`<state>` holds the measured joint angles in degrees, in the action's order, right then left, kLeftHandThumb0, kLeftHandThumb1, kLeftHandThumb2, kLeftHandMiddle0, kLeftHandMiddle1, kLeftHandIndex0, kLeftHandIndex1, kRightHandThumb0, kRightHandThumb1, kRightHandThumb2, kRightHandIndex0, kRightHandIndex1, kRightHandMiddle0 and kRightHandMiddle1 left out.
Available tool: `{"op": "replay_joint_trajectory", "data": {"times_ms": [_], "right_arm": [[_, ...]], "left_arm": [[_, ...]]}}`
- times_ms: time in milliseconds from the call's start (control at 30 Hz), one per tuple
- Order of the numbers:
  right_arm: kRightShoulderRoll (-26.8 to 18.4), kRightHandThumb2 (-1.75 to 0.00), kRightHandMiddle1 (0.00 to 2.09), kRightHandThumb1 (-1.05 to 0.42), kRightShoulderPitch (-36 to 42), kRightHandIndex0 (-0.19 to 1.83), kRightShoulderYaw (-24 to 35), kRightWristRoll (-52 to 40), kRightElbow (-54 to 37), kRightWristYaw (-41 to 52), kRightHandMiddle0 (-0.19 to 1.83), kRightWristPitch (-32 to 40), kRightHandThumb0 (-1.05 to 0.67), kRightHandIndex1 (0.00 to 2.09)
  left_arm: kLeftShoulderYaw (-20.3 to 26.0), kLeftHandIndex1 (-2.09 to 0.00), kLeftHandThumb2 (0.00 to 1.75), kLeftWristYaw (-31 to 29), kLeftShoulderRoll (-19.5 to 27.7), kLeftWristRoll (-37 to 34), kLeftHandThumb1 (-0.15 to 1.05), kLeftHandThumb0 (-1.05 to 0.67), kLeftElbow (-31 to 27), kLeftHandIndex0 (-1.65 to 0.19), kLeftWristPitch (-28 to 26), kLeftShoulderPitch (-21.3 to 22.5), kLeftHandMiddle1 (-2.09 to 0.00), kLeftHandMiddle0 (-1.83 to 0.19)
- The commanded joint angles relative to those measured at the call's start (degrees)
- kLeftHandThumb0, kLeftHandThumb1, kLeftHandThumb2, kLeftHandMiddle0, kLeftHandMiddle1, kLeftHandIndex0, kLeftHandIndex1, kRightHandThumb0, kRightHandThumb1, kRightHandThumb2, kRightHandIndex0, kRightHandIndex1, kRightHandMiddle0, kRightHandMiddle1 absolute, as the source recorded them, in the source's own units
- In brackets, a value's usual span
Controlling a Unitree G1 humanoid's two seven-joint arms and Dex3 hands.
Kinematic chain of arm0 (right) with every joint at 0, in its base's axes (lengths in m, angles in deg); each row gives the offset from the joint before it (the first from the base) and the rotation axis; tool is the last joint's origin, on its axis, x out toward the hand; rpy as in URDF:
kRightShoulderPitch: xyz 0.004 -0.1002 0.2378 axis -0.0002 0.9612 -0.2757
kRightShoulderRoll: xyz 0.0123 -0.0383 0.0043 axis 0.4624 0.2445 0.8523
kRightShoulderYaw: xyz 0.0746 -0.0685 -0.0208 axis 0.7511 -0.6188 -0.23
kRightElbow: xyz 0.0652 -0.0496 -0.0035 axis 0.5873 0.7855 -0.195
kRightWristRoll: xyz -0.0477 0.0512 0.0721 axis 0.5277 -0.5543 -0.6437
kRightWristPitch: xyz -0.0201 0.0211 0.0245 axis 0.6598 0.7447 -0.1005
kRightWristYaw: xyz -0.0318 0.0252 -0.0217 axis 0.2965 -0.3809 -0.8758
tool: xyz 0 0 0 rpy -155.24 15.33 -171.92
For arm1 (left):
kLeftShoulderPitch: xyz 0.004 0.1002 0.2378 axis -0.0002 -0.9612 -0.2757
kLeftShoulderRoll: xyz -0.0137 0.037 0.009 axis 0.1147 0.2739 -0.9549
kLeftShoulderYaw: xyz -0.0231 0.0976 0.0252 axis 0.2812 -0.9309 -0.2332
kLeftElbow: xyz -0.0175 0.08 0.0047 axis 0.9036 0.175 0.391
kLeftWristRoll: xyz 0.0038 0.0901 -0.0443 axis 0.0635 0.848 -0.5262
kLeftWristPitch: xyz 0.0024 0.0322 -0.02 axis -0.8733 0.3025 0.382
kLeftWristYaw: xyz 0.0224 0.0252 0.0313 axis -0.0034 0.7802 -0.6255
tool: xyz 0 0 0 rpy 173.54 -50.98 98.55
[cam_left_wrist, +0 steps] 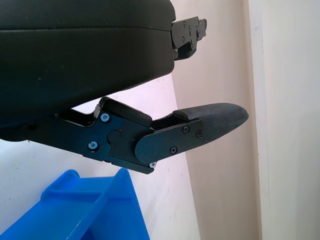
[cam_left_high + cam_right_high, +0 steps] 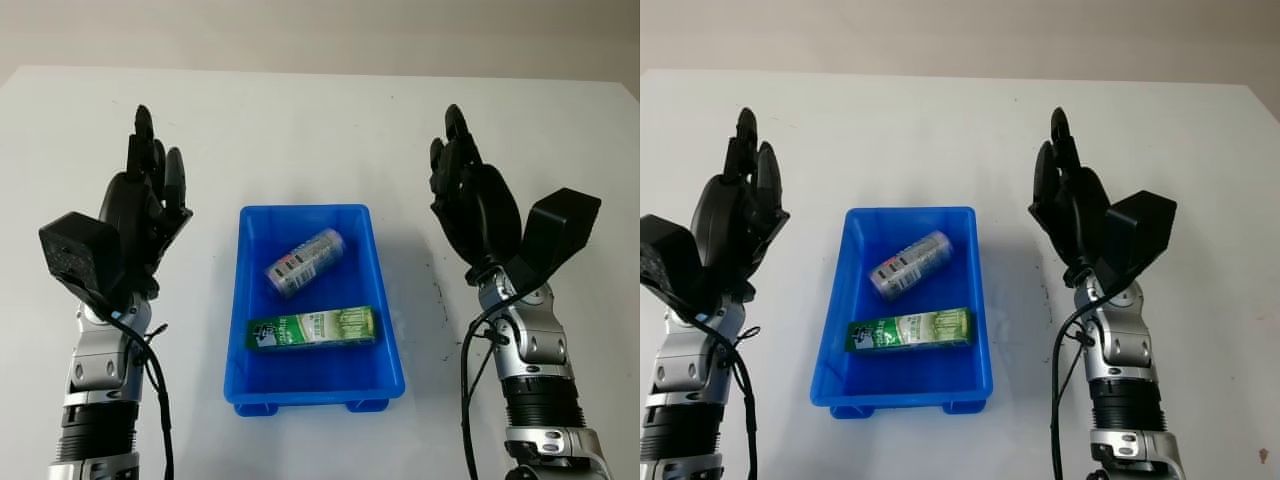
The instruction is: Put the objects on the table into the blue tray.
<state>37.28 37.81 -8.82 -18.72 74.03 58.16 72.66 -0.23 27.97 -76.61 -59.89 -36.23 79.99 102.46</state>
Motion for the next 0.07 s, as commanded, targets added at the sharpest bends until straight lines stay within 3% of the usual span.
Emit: {"op": "replay_joint_trajectory", "data": {"times_ms": [0, 33], "right_arm": [[-0.42, -0.77, 0.0, -1.05, -0.32, -0.19, 0.26, 0.01, -0.18, 0.14, -0.19, -0.67, -0.73, 0.0], [-0.4, -0.77, 0.0, -1.05, -0.19, -0.19, 0.24, 0.03, -0.36, 0.1, -0.19, -0.61, -0.73, 0.0]], "left_arm": [[-0.25, 0.0, 0.72, 0.01, -0.03, -0.27, 1.05, -0.8, -0.83, 0.19, -0.03, -0.94, 0.0, 0.19], [-0.34, 0.0, 0.72, -0.11, 0.03, -0.28, 1.05, -0.8, -1.01, 0.19, -0.09, -1.05, 0.0, 0.19]]}}
